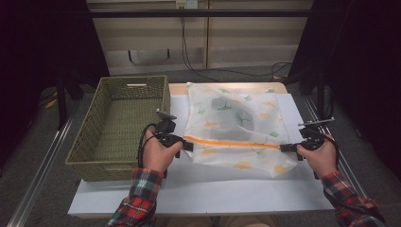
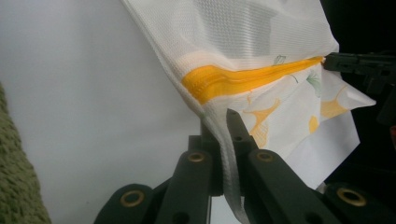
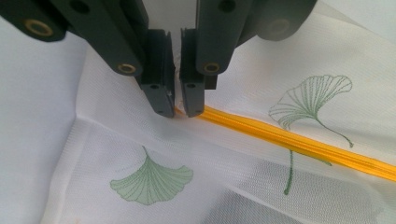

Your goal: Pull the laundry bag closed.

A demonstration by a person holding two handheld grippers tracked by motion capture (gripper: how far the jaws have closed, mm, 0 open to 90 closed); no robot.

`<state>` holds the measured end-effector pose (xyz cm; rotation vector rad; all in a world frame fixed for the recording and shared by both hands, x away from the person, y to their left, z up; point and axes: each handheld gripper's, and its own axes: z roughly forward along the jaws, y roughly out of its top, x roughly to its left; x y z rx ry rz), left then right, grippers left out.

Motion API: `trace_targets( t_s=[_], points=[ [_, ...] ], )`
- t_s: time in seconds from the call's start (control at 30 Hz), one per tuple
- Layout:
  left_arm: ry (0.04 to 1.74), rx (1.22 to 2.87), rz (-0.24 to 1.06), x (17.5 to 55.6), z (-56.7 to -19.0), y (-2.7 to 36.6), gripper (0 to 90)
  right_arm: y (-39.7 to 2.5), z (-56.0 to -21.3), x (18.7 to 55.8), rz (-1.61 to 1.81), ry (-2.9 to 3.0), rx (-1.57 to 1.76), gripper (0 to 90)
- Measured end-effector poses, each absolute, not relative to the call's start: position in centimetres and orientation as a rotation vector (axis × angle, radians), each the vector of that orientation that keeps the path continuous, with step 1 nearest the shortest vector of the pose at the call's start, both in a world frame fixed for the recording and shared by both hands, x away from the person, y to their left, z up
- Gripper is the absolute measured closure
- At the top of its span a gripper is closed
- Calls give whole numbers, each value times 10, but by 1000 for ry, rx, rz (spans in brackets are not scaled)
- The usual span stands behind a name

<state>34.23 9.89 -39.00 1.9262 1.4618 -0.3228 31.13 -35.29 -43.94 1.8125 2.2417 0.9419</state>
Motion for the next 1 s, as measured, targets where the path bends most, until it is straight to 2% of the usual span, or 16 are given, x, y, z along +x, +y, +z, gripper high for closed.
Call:
trace_targets(
  t_s=[1.0],
  points=[
    [1463,1919,-321,342,-388,99,899,-361,-437,308,946,2217,1838,850]
  ],
)
